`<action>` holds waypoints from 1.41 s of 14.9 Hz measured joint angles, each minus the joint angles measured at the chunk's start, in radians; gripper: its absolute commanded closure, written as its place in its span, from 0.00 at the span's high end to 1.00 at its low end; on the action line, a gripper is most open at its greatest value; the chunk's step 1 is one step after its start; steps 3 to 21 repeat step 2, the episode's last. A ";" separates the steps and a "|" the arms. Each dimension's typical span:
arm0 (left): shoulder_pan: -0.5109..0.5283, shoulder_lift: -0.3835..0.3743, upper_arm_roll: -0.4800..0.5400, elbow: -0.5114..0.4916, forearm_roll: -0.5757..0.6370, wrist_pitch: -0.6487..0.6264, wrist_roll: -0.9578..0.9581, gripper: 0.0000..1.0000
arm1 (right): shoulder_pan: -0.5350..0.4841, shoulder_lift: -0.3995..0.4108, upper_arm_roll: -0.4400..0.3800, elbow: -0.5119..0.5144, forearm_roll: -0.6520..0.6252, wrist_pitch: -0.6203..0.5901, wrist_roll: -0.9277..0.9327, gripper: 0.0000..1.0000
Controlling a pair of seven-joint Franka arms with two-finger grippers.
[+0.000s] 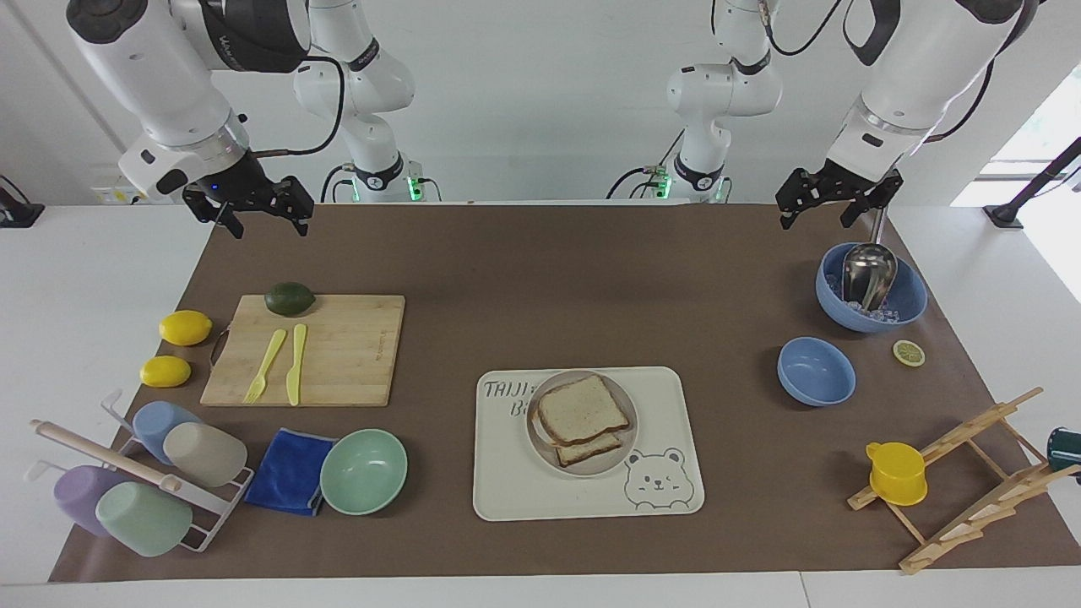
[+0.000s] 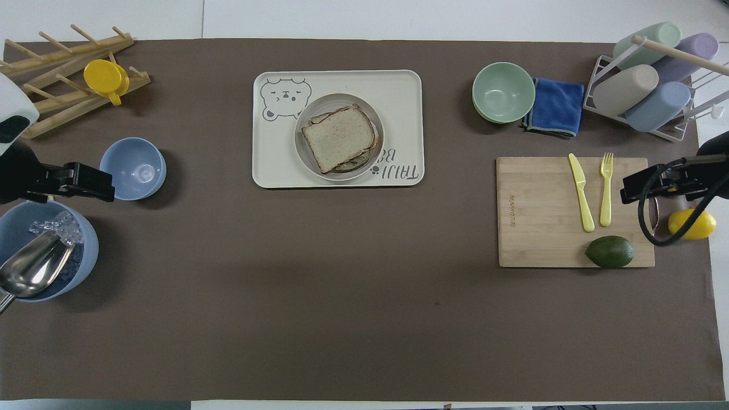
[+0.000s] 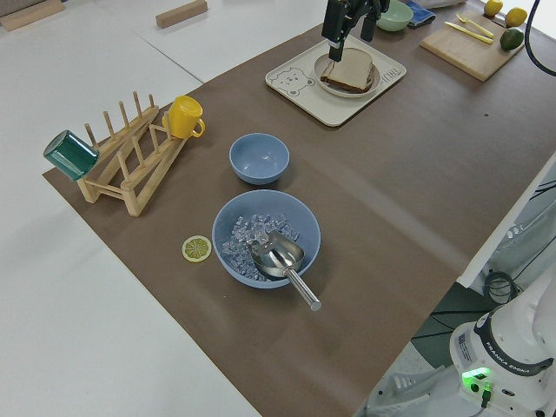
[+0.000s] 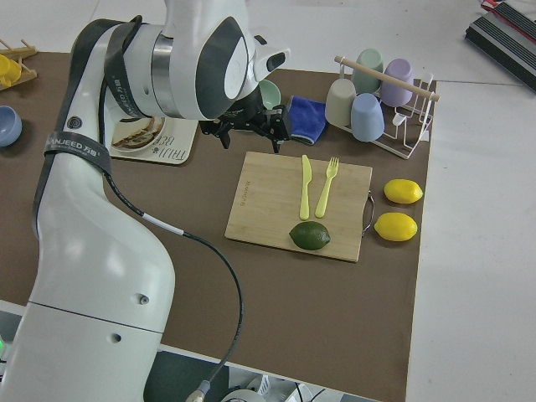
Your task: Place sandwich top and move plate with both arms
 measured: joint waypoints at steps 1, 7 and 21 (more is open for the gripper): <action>0.000 0.000 -0.001 0.000 0.000 0.000 0.000 1.00 | 0.000 0.000 0.000 0.000 0.000 0.000 0.000 1.00; 0.000 0.000 -0.003 0.000 -0.001 0.000 0.000 1.00 | 0.000 0.000 0.000 0.000 0.000 0.000 0.000 1.00; 0.000 0.000 -0.003 0.000 -0.001 0.000 0.000 1.00 | 0.000 0.000 0.000 0.000 0.000 0.000 0.000 1.00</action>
